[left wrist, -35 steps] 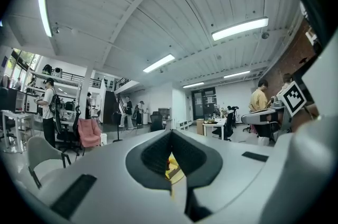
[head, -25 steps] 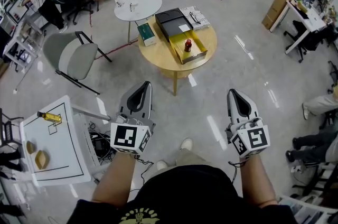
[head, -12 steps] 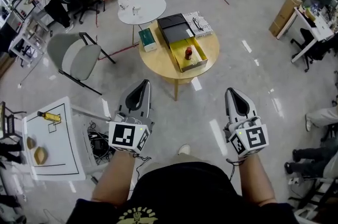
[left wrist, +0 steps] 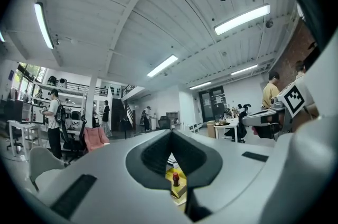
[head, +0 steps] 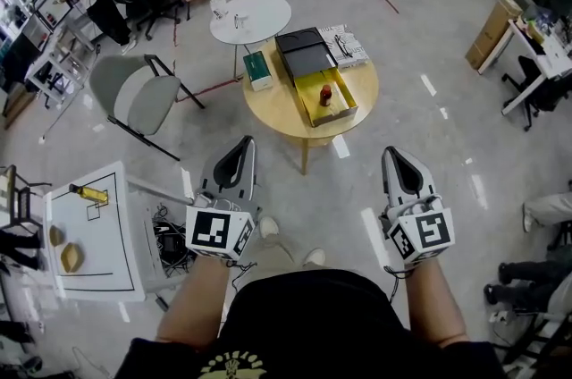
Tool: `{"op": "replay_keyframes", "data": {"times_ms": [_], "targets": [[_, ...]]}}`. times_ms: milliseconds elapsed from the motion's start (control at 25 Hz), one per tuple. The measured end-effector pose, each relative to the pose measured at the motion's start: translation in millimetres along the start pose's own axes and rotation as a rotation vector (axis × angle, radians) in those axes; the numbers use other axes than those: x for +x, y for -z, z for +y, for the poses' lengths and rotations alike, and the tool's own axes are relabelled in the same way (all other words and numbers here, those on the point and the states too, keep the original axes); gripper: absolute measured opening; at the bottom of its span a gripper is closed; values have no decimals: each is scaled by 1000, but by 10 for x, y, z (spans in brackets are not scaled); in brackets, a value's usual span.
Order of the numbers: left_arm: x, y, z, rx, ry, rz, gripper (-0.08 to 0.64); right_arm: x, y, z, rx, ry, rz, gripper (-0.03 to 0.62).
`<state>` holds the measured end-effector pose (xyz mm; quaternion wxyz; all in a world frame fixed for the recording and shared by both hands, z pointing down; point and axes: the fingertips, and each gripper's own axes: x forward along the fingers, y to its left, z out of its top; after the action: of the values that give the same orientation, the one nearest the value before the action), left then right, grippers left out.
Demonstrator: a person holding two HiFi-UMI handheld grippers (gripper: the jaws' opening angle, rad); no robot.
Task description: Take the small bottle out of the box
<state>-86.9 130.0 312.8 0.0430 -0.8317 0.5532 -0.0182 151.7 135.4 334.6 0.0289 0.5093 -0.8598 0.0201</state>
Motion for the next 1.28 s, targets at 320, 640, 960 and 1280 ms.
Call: {"op": "replay_keyframes", "data": {"times_ms": [320, 640, 960, 1280], "targets": [[162, 58, -7, -1, 26, -3, 13, 51, 88, -145, 13, 43, 11, 12], [425, 140, -24, 13, 68, 39, 14, 194, 162, -179, -10, 27, 24, 14], [666, 158, 135, 12, 74, 37, 14, 438, 111, -208, -29, 23, 34, 14], [975, 294, 323, -12, 87, 50, 14, 766, 195, -282, -22, 29, 68, 14]]}}
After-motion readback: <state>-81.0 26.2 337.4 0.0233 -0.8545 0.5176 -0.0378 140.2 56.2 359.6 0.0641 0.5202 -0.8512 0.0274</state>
